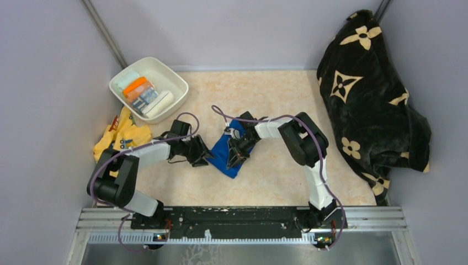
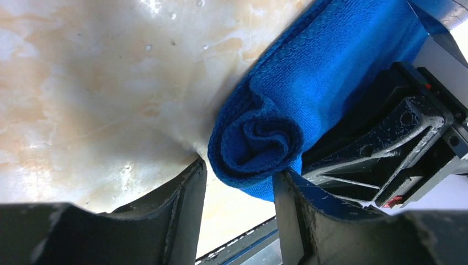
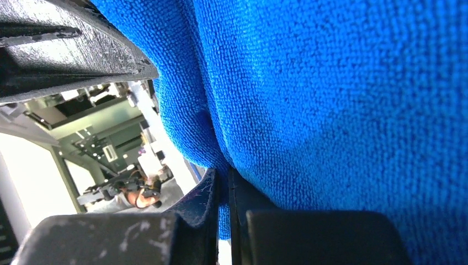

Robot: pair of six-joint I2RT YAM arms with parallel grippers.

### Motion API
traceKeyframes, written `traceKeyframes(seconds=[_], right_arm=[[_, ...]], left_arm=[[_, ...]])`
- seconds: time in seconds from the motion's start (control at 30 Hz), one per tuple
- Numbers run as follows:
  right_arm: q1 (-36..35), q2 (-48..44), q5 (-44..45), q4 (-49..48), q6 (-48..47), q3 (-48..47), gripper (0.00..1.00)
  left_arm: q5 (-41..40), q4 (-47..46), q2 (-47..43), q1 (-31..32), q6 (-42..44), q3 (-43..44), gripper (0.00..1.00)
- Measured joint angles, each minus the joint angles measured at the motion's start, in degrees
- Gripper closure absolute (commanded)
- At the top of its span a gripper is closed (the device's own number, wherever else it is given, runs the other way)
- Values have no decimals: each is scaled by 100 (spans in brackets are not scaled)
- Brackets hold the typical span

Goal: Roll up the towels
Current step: Roll the towel at the center of the board.

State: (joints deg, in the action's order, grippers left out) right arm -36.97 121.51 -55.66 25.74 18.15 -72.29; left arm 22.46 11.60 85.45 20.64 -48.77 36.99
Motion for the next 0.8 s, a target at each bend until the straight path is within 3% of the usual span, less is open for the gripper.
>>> traceKeyframes(seconds=[0.2,0.37,0.57,0.8], right_arm=[[-22,-411,704,245,-212,-13,79],[-267,-1292,2096,387,-511,-7,66],[-1386,-2608,3849,188,-1062,166,58],[-2758,-2835,5274,-92,-1602,496,57]], left_arm=[[4,-94,140,0,-57,28,54],[-7,-144,173,0,-122,13,55],[-61,-249,81,0,-225,-96,56],[-85,-269,61,0,-289,-120,56]])
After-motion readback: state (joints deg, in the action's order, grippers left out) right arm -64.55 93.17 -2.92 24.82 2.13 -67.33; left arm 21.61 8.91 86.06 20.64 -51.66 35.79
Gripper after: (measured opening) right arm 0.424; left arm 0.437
